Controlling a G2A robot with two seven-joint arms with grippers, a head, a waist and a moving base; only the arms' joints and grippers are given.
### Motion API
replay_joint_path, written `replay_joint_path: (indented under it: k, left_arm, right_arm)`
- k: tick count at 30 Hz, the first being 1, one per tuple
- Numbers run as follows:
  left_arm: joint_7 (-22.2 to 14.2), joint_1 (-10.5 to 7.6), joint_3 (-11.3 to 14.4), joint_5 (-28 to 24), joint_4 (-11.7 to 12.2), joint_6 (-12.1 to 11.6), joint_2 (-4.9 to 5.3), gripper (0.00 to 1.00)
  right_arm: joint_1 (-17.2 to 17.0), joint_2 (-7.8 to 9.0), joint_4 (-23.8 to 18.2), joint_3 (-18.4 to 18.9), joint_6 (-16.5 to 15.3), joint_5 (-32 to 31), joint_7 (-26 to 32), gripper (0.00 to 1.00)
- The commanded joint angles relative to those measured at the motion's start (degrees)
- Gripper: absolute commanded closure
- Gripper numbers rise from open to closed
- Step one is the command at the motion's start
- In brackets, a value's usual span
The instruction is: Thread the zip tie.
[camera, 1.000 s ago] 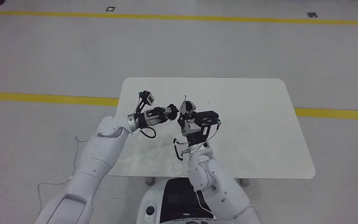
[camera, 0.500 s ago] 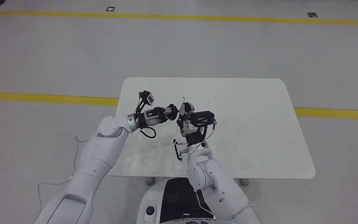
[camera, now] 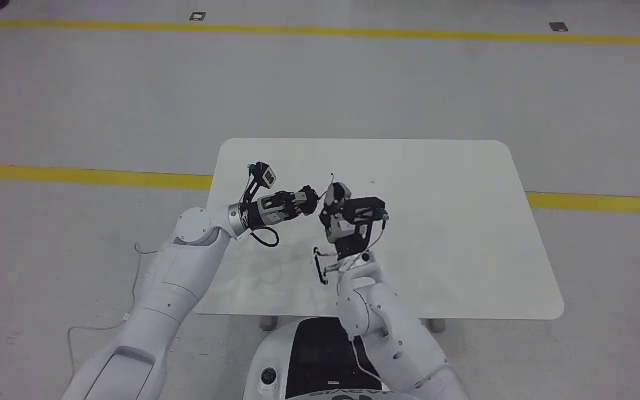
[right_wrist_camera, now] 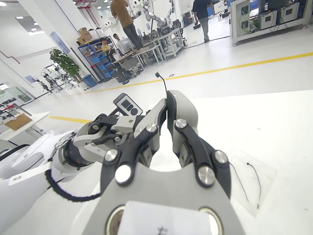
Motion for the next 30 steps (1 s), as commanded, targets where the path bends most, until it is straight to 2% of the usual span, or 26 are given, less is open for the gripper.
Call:
replay_joint_path:
  k: [1,25,30]
  left_arm:
    - [0.0,0.0,0.0,0.0,0.0,0.0,0.0,1.0]
    - [0.0,0.0,0.0,0.0,0.0,0.0,0.0,1.0]
    - [0.0,0.0,0.0,0.0,0.0,0.0,0.0,1.0]
  right_arm:
    - [-0.1,0.03,-0.1,0.2,-0.1,0.1,0.1,1.0]
    - [-0.1,0.11,0.3,-0.9,-2.6,0.7,1.4,1.0]
    - [-0.1,0.17,0.3,-0.7,-2.2,0.3,1.3,1.0]
